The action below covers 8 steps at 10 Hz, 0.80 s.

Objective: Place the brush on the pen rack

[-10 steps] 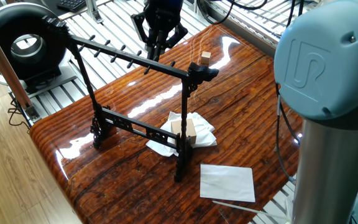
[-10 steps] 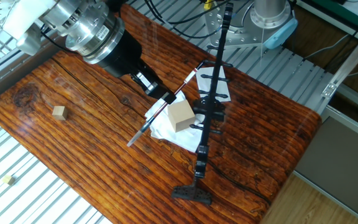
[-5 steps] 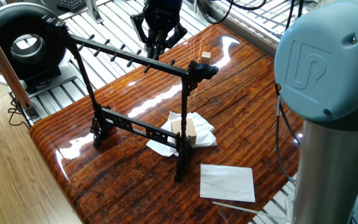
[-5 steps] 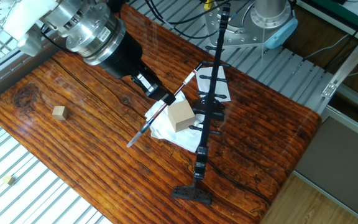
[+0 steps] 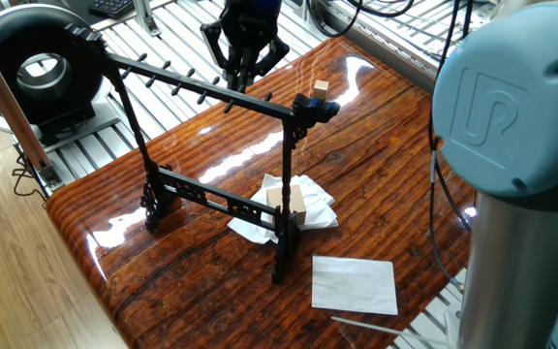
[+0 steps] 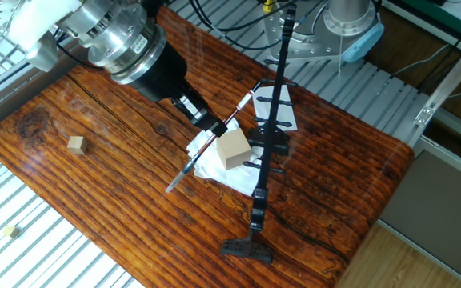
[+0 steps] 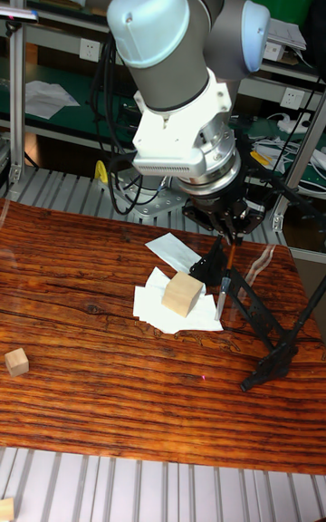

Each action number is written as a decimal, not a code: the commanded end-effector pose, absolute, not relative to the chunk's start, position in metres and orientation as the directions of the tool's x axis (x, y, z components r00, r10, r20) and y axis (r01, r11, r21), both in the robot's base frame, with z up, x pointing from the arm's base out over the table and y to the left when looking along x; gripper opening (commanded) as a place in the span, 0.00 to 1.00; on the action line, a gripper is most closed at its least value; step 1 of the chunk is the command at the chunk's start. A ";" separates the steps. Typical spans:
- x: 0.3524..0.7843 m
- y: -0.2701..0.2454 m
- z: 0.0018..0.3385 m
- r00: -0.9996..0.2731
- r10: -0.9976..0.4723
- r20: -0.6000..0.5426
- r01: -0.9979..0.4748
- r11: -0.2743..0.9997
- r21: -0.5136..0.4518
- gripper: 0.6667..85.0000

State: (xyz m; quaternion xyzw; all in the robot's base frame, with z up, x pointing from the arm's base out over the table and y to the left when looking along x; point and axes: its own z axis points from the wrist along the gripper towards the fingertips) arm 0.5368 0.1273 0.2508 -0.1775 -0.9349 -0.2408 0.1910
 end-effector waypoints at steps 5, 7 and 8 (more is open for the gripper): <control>0.535 0.126 0.254 -0.885 0.212 0.415 0.381 0.842 0.382 0.01; 0.537 0.129 0.255 -0.893 0.208 0.399 0.373 0.838 0.398 0.09; 0.538 0.128 0.254 -0.902 0.198 0.384 0.356 0.844 0.401 0.14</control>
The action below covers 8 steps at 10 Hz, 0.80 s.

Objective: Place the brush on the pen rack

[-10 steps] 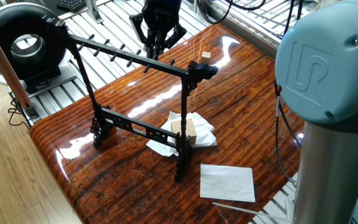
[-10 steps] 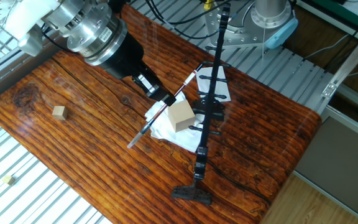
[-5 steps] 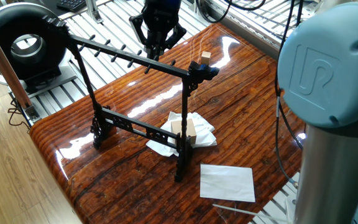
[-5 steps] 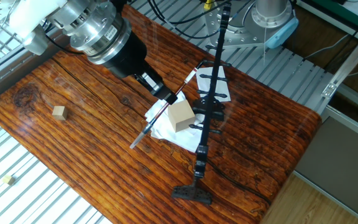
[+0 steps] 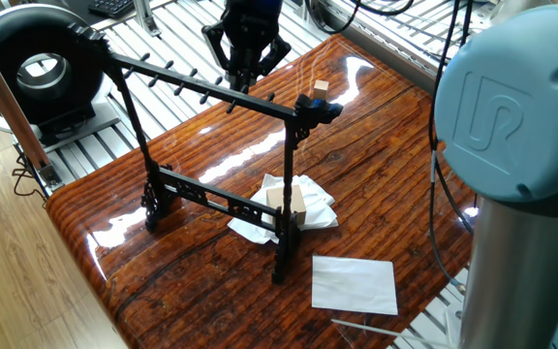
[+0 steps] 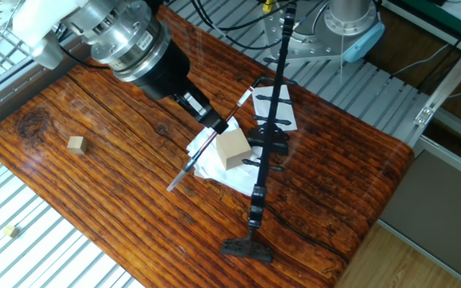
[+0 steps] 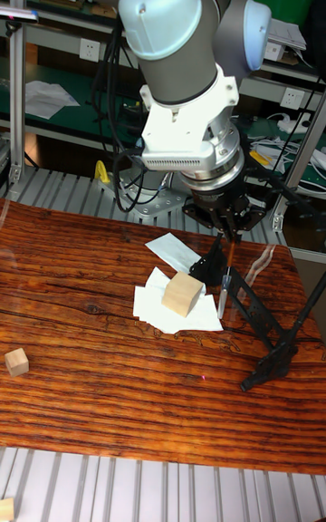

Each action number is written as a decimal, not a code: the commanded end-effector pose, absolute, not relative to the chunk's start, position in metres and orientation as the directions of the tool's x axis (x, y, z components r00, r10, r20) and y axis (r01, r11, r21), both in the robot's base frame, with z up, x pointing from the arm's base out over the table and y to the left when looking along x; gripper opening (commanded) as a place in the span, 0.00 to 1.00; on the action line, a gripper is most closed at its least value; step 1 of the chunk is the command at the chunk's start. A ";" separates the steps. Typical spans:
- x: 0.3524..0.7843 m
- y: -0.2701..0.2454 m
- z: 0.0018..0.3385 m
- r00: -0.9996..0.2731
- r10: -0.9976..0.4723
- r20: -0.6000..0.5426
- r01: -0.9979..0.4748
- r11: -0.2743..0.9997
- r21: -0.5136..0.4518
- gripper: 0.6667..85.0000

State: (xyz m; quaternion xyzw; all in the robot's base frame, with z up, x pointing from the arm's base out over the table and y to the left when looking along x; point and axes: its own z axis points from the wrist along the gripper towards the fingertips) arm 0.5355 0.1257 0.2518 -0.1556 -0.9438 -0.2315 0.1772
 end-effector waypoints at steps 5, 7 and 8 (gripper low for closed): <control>0.543 0.126 0.252 -0.921 0.175 0.349 0.320 0.852 0.416 0.29; 0.545 0.126 0.252 -0.923 0.176 0.342 0.317 0.852 0.416 0.29; 0.546 0.126 0.251 -0.926 0.174 0.337 0.312 0.854 0.416 0.29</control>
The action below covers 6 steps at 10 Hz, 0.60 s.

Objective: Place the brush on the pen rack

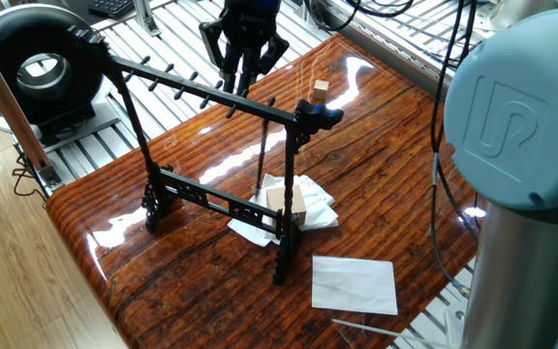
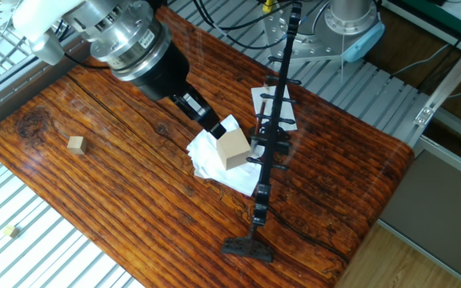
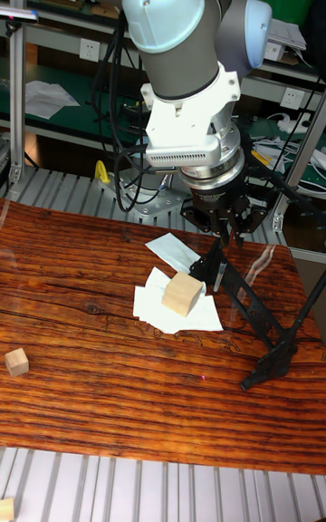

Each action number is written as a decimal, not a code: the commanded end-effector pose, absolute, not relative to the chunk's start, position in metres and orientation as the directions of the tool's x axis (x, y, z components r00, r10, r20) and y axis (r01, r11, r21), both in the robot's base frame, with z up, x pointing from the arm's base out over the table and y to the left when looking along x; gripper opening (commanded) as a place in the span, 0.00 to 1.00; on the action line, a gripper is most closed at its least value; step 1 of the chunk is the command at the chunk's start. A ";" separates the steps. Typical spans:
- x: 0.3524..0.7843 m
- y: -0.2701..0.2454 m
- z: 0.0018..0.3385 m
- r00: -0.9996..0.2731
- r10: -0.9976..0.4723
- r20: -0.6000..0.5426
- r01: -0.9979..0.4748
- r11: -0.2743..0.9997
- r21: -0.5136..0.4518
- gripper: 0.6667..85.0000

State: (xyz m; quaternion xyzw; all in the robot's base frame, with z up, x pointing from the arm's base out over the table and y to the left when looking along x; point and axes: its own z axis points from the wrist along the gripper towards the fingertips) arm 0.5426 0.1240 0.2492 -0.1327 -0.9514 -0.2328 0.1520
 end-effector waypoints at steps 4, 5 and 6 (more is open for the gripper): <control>0.552 0.108 0.247 -0.943 0.154 0.296 0.271 0.871 0.410 0.18; 0.553 0.091 0.241 -0.948 0.153 0.279 0.254 0.892 0.373 0.11; 0.559 0.079 0.237 -0.958 0.152 0.245 0.233 0.908 0.348 0.11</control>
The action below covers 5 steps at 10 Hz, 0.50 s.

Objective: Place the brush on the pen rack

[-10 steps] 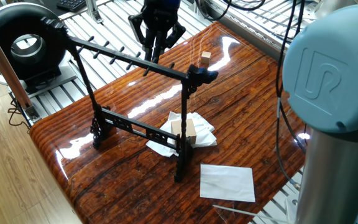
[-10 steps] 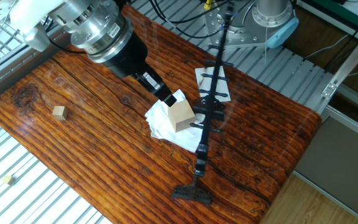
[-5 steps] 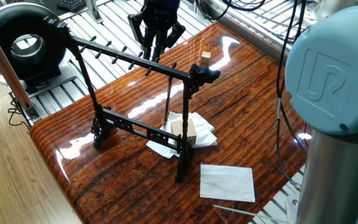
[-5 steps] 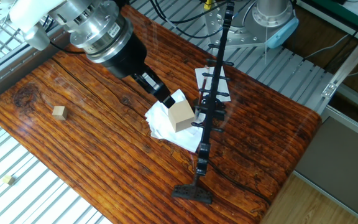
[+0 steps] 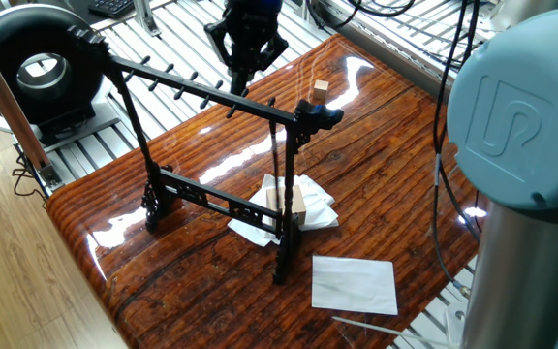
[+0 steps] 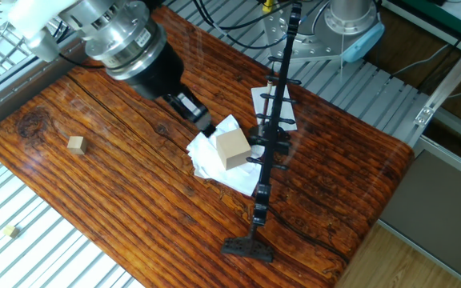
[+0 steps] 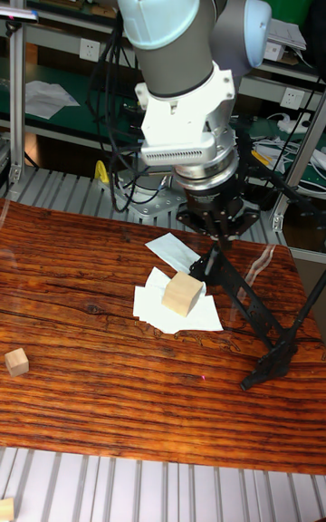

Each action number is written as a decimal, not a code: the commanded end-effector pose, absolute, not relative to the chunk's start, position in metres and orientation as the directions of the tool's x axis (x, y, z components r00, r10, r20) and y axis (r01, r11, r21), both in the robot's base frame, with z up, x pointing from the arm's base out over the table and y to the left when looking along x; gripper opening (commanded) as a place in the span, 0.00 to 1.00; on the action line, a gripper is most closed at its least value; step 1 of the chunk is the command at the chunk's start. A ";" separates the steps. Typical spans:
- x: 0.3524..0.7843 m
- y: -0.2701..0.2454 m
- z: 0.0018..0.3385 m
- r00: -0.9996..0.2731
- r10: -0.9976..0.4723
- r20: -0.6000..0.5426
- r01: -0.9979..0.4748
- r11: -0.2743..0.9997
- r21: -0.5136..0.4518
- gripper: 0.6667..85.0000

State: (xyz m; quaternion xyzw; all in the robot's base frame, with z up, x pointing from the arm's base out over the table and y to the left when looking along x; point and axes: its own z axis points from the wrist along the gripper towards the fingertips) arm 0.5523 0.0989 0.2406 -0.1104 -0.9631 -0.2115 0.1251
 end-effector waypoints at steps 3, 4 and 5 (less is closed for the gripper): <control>0.571 0.031 0.210 -0.977 0.123 0.177 0.162 0.960 0.230 0.01; 0.579 0.023 0.203 -0.985 0.099 0.141 0.129 0.965 0.226 0.01; 0.585 0.014 0.197 -0.992 0.062 0.106 0.084 0.974 0.212 0.01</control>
